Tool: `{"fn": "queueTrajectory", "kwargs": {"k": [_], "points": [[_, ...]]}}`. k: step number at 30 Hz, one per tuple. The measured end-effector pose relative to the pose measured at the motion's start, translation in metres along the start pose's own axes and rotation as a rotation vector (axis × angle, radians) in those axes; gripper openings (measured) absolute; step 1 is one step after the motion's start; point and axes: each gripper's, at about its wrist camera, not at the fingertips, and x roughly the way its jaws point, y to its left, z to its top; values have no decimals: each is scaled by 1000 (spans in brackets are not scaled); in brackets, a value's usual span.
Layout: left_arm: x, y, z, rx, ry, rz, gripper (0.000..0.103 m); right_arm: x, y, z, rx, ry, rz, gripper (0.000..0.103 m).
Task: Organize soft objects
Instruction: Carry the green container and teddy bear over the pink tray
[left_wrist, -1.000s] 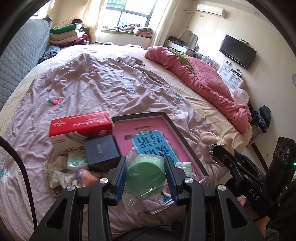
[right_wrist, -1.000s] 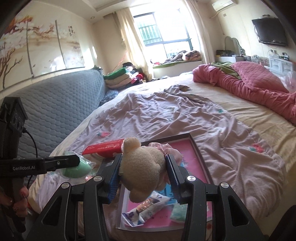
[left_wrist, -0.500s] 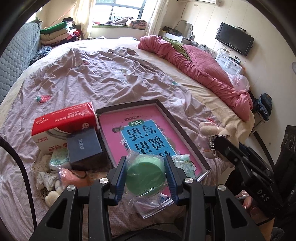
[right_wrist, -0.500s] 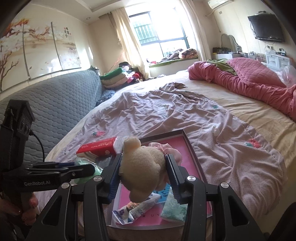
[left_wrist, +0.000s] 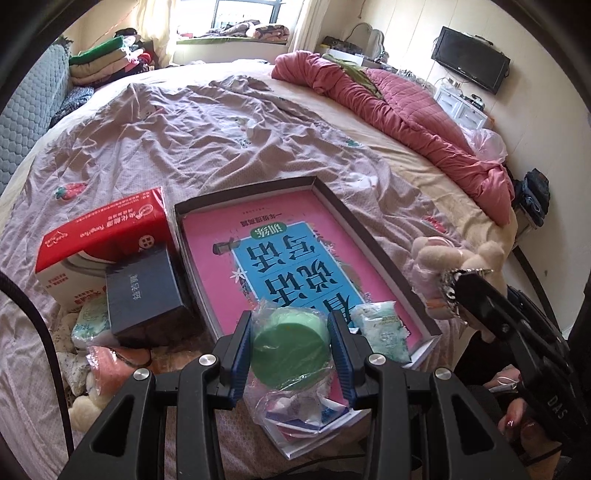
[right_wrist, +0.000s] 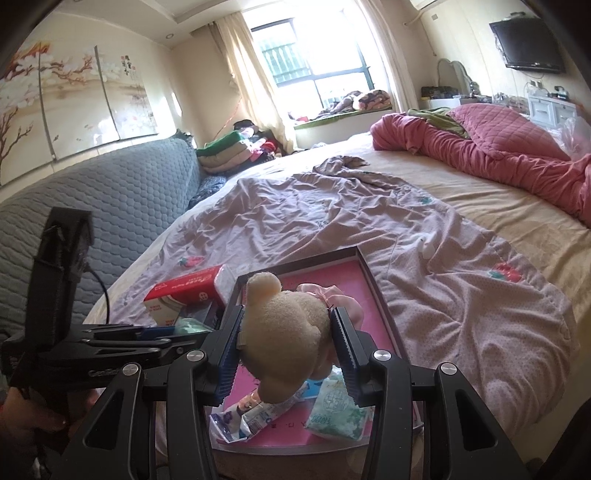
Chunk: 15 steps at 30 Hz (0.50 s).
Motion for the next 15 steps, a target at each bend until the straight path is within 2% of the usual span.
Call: {"fn": "queueTrajectory", "kwargs": {"k": [15], "points": [[35,-2,-11,21,56,9,40,19,-7,-11,-13,33,-4,49]]}}
